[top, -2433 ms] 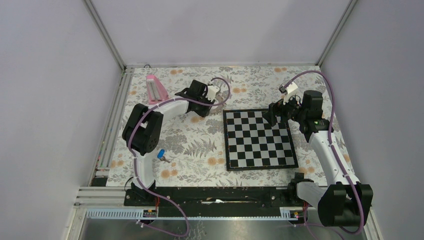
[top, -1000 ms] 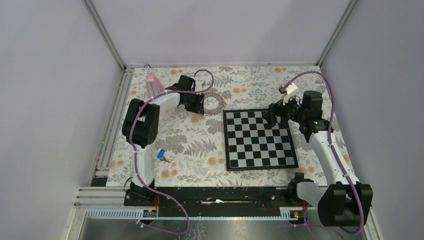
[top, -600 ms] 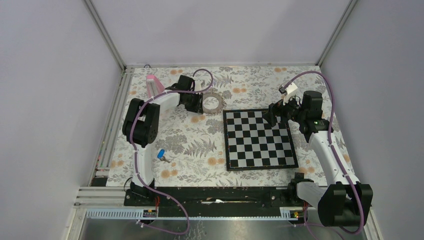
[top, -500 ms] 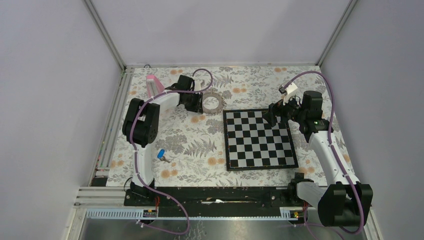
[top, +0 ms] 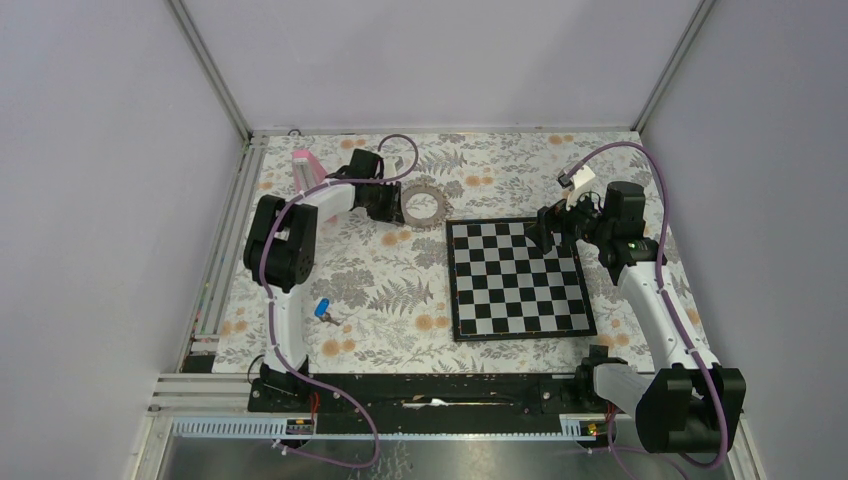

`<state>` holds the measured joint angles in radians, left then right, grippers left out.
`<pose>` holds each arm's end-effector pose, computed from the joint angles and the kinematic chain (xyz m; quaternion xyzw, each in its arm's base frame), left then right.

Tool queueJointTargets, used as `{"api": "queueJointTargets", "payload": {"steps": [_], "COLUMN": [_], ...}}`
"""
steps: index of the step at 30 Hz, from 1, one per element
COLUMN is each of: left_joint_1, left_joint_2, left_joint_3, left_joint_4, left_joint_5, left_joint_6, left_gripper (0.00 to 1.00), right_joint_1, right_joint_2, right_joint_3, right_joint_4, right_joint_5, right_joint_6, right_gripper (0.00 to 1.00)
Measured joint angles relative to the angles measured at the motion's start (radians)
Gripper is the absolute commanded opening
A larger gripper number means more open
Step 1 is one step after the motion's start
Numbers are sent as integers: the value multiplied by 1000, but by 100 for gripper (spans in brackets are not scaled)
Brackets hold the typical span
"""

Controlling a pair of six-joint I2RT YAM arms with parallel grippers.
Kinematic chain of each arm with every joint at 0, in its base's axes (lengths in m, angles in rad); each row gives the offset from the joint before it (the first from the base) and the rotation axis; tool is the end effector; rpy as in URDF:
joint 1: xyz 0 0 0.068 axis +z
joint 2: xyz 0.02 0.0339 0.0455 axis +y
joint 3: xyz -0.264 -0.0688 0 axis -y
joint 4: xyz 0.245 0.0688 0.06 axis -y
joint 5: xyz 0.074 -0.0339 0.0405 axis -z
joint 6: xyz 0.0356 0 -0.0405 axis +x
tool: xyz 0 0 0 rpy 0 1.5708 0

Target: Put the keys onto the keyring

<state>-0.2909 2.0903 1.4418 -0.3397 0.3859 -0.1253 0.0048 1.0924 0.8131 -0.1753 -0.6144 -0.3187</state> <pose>0.4190 -0.1394 0.1532 0.1326 0.9323 -0.2379 0.2378 0.2430 0.0217 0.2927 -0.2883 0.7722 0.1745 0.5387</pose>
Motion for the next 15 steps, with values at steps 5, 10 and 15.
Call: {"api": "queueJointTargets", "payload": {"steps": [5,10,15], "left_joint_1": [6,10,18], "left_joint_2": [9,13,13], "left_joint_3": [5,5,5], "left_joint_4": [5,7,6], "left_joint_5": [22,48,76], "left_joint_6": [-11,-20,-23], "left_gripper": [15,5,0], "right_joint_1": [0,0,0], "right_joint_2": [0,0,0], "right_joint_3": [0,-2,-5], "right_joint_4": [0,0,0], "right_joint_5": [0,0,0], "right_joint_6": [0,0,0], "right_gripper": [99,99,99]}}
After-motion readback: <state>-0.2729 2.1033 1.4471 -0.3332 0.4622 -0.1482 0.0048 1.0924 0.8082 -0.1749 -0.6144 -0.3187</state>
